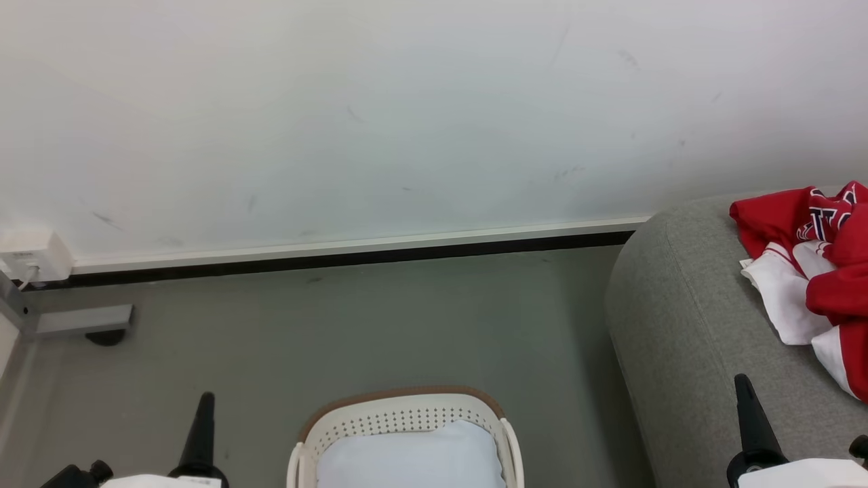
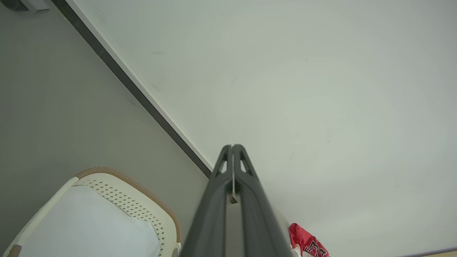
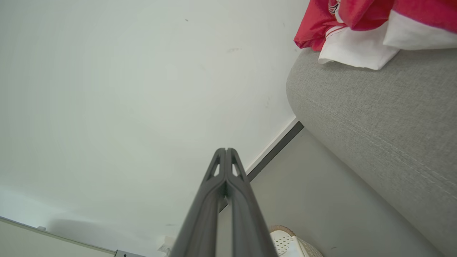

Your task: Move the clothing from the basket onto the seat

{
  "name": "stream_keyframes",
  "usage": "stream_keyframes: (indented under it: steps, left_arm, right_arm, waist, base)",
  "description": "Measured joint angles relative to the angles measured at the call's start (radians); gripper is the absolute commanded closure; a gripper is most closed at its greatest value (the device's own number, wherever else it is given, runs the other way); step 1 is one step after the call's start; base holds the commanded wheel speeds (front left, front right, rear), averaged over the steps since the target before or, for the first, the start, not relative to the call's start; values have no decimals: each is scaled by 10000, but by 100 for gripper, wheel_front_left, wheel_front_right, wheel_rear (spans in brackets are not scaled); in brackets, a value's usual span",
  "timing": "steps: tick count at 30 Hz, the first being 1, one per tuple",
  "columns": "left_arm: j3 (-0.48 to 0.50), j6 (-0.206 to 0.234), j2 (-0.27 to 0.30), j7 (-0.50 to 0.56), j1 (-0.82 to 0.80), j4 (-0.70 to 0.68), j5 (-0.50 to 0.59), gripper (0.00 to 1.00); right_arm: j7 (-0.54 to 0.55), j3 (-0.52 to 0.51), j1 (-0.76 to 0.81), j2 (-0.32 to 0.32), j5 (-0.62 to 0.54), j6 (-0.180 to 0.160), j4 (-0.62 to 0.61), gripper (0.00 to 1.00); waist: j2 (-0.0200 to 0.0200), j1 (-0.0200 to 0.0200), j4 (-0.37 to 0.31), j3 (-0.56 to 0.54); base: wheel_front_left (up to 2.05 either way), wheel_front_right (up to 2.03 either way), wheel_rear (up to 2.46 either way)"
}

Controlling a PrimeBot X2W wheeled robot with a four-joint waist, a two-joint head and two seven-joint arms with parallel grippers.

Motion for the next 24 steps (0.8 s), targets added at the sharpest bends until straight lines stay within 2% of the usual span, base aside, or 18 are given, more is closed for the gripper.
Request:
stream_keyframes:
  steps: [24]
  left_arm:
    - [94,0,-71,614,-251,6,-2217,100]
  right_arm:
    - [614,-497,-135,-12,2220,0,-36,100]
  waist:
    - [-1,0,186,6]
  base:
    - [0,0,0]
